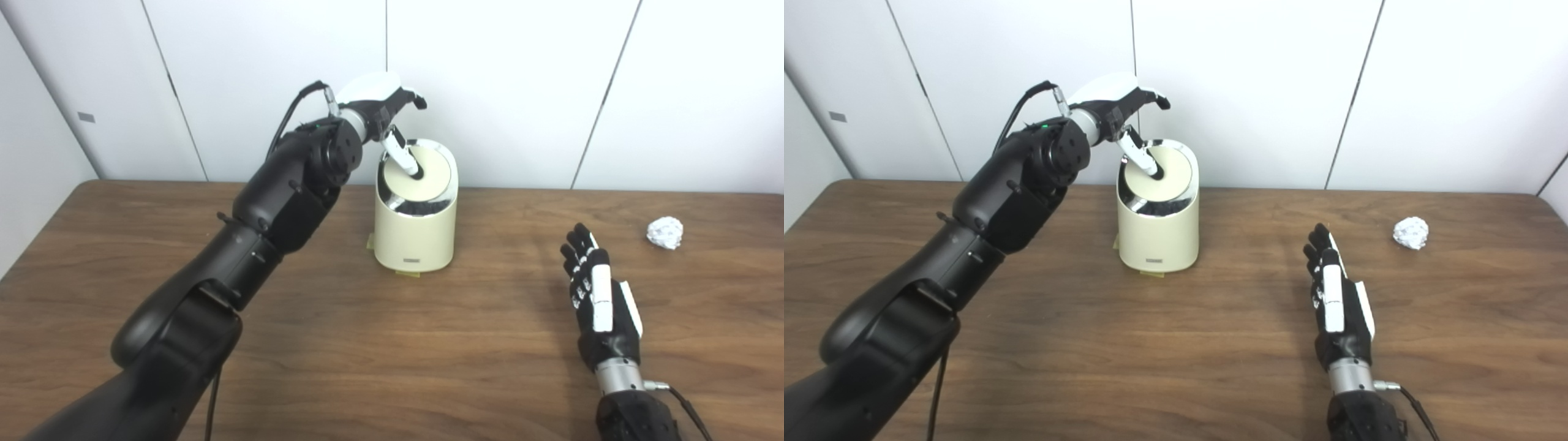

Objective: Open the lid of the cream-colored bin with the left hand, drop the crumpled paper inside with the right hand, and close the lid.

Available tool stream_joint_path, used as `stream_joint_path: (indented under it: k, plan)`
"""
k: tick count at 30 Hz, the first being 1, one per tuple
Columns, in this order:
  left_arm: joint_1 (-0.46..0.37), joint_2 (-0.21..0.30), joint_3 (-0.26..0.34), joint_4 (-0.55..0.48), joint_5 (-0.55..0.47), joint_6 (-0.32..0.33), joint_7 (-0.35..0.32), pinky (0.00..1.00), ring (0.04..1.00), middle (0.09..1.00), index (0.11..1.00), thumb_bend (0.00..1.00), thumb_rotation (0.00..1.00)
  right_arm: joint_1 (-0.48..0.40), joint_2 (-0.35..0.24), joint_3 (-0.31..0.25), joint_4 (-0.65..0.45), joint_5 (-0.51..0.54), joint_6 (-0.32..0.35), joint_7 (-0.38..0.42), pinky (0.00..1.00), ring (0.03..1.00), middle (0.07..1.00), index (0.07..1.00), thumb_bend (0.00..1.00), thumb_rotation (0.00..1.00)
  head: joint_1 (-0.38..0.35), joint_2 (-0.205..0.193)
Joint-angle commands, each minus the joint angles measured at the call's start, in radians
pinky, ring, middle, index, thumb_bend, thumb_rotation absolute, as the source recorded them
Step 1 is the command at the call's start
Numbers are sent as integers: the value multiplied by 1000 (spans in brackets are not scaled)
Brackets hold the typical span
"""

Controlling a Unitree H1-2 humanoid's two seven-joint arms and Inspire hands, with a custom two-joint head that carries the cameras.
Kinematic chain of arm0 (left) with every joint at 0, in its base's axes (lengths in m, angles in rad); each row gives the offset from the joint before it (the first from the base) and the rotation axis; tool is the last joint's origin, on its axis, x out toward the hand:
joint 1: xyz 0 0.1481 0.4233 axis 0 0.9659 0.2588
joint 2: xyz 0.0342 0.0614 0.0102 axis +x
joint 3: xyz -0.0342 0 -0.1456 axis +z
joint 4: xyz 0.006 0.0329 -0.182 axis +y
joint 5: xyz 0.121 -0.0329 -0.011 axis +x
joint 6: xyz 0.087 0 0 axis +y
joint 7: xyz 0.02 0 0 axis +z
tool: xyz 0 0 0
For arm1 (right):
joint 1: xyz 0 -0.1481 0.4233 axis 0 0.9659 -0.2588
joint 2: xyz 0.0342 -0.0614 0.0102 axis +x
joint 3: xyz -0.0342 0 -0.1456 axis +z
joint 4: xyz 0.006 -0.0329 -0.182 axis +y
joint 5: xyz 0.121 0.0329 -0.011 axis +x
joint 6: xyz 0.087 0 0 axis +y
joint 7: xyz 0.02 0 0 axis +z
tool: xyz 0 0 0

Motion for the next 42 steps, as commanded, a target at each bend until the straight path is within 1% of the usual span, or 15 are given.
stream_joint_path:
  k: [1, 5, 7, 11, 16, 21, 26, 28, 31, 35, 37, 38, 39, 40, 42]
  plan:
    - [-65, 11, -3, -12, 16, -8, 1, 883, 968, 961, 897, 907, 68, 19, 21, 4, -10, 24, -9, 7, 1000, 959, 969, 967, 614, 1000, 1, 1]
    - [-63, 15, -29, -9, 38, -37, 9, 936, 983, 962, 889, 922, 68, 24, 20, 7, -20, 11, -2, 1, 1000, 952, 965, 967, 620, 1000, 0, 7]
    - [-62, 14, -47, -7, 60, -42, 17, 910, 960, 948, 883, 935, 71, 27, 20, 7, -26, 14, 1, 3, 1000, 952, 966, 969, 609, 1000, -1, 10]
    - [-59, 15, -102, -4, 130, -56, 30, 902, 942, 930, 887, 934, 82, 33, 22, 6, -40, 17, 10, 2, 1000, 955, 966, 969, 604, 1000, -1, 15]
    - [-48, 14, -154, 7, 197, -97, 55, 925, 951, 925, 886, 933, 55, 35, 15, 6, -40, 16, 3, 7, 1000, 960, 972, 972, 608, 1000, -3, 19]
    - [-40, 20, -188, 16, 251, -146, 69, 976, 969, 927, 893, 937, 32, 35, 13, 9, -44, 7, 3, 4, 1000, 960, 975, 976, 607, 1000, -9, 22]
    - [-35, 19, -182, 17, 264, -158, 66, 1000, 979, 929, 897, 932, 23, 32, 23, 3, -51, 14, 15, -6, 1000, 963, 972, 968, 610, 1000, -9, 24]
    - [-35, 18, -163, 9, 252, -145, 46, 1000, 976, 929, 897, 936, 26, 32, 23, 3, -53, 12, 16, -9, 1000, 963, 970, 968, 602, 1000, -7, 24]
    - [-37, 16, -109, -14, 202, -110, -3, 972, 974, 937, 893, 926, 15, 33, 23, 3, -56, 12, 17, -11, 1000, 962, 970, 970, 595, 1000, -8, 24]
    - [-38, 34, 20, -92, 62, -29, -106, 914, 954, 952, 878, 895, 1, 31, 14, 4, -55, 5, 13, -9, 1000, 960, 972, 972, 582, 1000, -6, 25]
    - [-40, 61, 96, -146, -25, 20, -172, 831, 916, 929, 870, 890, 0, 31, 16, 1, -57, 16, 17, -7, 1000, 960, 973, 969, 582, 1000, -6, 27]
    - [-43, 77, 130, -166, -73, 37, -206, 810, 899, 916, 876, 876, 0, 30, 17, -1, -58, 19, 20, -8, 1000, 958, 972, 967, 582, 1000, -5, 26]
    - [-45, 91, 156, -179, -110, 50, -231, 817, 897, 909, 888, 852, 0, 29, 18, -3, -57, 22, 20, -8, 1000, 957, 970, 964, 582, 1000, -5, 24]
    - [-47, 99, 169, -185, -133, 58, -245, 822, 896, 904, 891, 846, 0, 29, 18, -4, -56, 22, 20, -8, 1000, 957, 969, 964, 583, 1000, -5, 24]
    - [-41, 134, 220, -220, -195, 73, -266, 820, 892, 895, 889, 835, 0, 28, 22, -7, -58, 26, 25, -12, 1000, 955, 968, 961, 582, 1000, -7, 22]
